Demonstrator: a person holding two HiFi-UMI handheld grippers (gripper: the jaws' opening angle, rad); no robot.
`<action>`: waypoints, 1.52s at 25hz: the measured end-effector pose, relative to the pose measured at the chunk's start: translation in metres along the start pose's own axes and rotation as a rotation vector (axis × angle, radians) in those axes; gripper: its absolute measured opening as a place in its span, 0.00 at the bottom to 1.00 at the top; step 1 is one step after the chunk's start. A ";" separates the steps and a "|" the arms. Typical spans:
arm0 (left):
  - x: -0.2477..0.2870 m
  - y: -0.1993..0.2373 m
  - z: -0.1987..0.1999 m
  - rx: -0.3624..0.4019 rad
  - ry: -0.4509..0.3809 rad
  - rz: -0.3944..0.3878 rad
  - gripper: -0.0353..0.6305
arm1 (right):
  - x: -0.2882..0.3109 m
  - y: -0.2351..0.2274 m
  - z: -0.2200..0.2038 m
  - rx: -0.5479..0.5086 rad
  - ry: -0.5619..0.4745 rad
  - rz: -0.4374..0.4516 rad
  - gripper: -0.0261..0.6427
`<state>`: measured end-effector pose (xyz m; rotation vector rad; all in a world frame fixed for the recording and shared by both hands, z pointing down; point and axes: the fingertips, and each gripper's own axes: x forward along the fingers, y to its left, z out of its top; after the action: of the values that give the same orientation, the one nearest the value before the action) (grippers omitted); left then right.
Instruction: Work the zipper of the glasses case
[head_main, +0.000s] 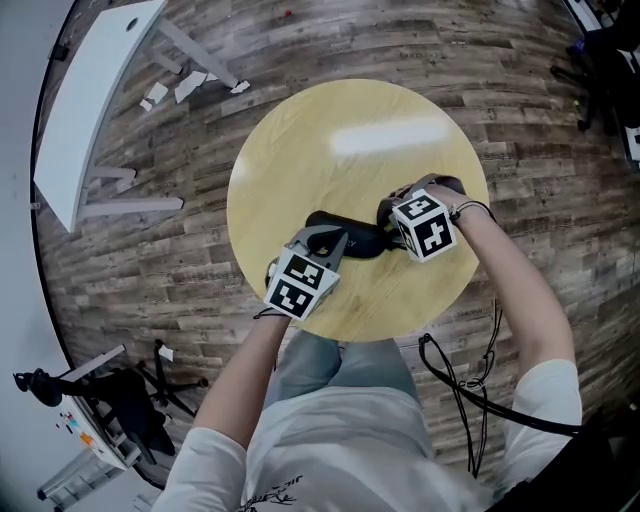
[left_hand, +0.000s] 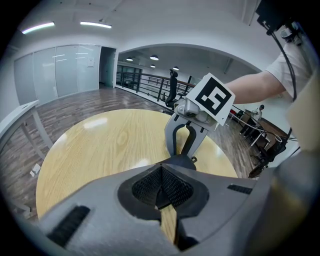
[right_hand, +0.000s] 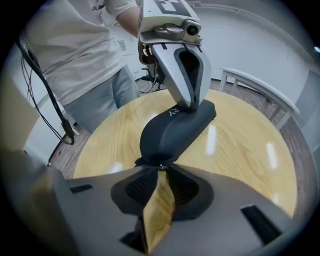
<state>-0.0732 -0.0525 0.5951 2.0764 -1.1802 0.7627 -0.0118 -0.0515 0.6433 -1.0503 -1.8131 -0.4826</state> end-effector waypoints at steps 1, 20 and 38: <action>0.000 0.000 0.000 -0.003 -0.003 0.001 0.06 | 0.000 0.001 0.000 0.000 0.005 0.019 0.14; -0.002 0.003 0.000 -0.014 -0.005 0.000 0.06 | -0.009 0.015 -0.001 0.148 0.036 -0.170 0.04; -0.002 0.008 0.001 0.025 -0.024 -0.030 0.06 | 0.014 0.027 0.047 1.101 -0.126 -0.581 0.04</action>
<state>-0.0808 -0.0555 0.5948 2.1247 -1.1550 0.7440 -0.0174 0.0023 0.6302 0.2089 -2.0424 0.2845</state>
